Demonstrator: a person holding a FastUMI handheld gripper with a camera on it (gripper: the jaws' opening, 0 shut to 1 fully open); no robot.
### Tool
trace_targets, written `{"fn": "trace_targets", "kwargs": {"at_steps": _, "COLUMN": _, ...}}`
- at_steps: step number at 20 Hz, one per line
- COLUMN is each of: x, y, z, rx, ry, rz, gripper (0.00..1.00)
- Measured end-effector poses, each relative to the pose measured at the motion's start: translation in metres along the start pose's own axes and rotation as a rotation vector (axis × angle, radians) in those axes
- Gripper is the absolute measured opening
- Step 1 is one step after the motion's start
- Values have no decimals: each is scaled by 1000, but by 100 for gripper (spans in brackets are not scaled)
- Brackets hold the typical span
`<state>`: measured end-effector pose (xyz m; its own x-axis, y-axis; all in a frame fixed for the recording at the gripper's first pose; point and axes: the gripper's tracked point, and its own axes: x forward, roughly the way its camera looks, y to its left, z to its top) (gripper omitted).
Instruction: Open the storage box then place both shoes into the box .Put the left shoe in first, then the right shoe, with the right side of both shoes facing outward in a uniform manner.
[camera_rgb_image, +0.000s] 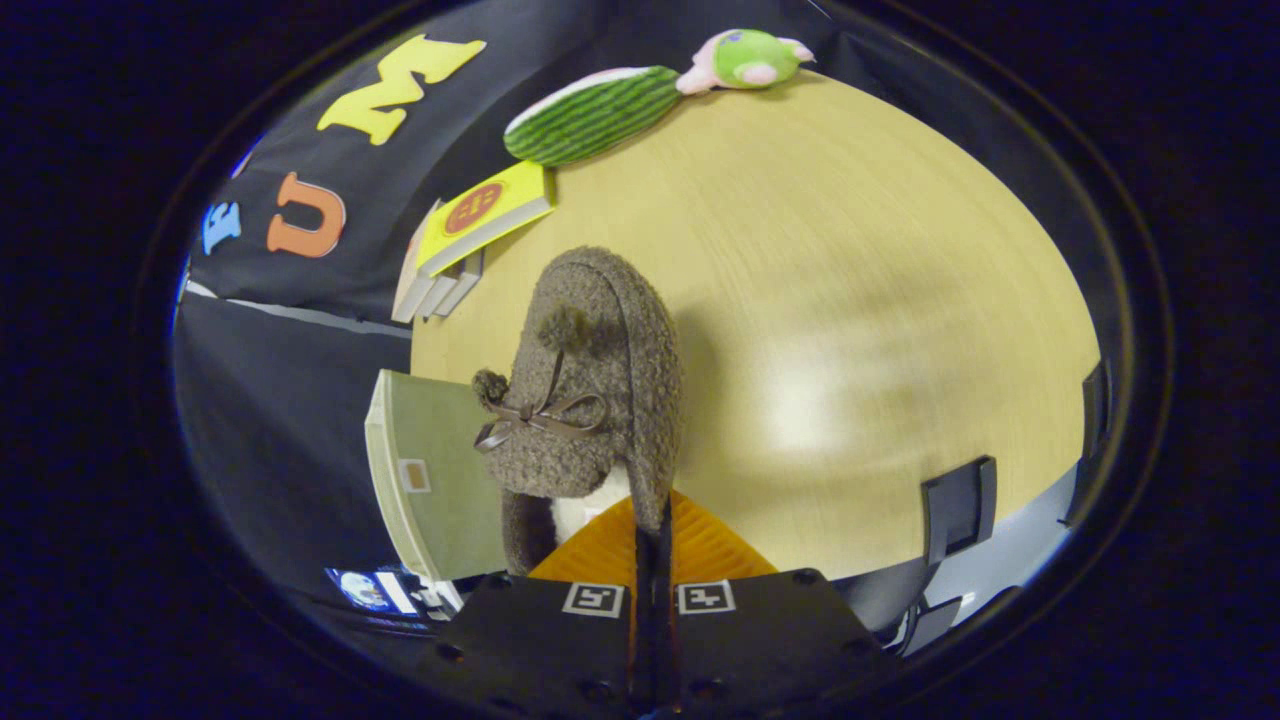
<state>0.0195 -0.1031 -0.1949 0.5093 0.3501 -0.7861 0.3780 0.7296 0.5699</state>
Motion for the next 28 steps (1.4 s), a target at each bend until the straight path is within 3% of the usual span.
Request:
{"fn": "trace_targets", "kwargs": {"at_steps": 10, "x": -67, "y": 201, "z": -50, "rx": -248, "ry": -103, "rz": 183, "gripper": 6}}
{"fn": "trace_targets", "kwargs": {"at_steps": 17, "x": -11, "y": 271, "z": -74, "rx": -350, "ry": -69, "rz": 94, "gripper": 6}}
{"fn": "trace_targets", "kwargs": {"at_steps": 21, "x": 37, "y": 276, "z": -96, "rx": -354, "ry": 11, "rz": 37, "gripper": 6}}
{"fn": "trace_targets", "kwargs": {"at_steps": 28, "x": 95, "y": 243, "z": -93, "rx": -281, "ry": 31, "rz": -100, "gripper": 6}}
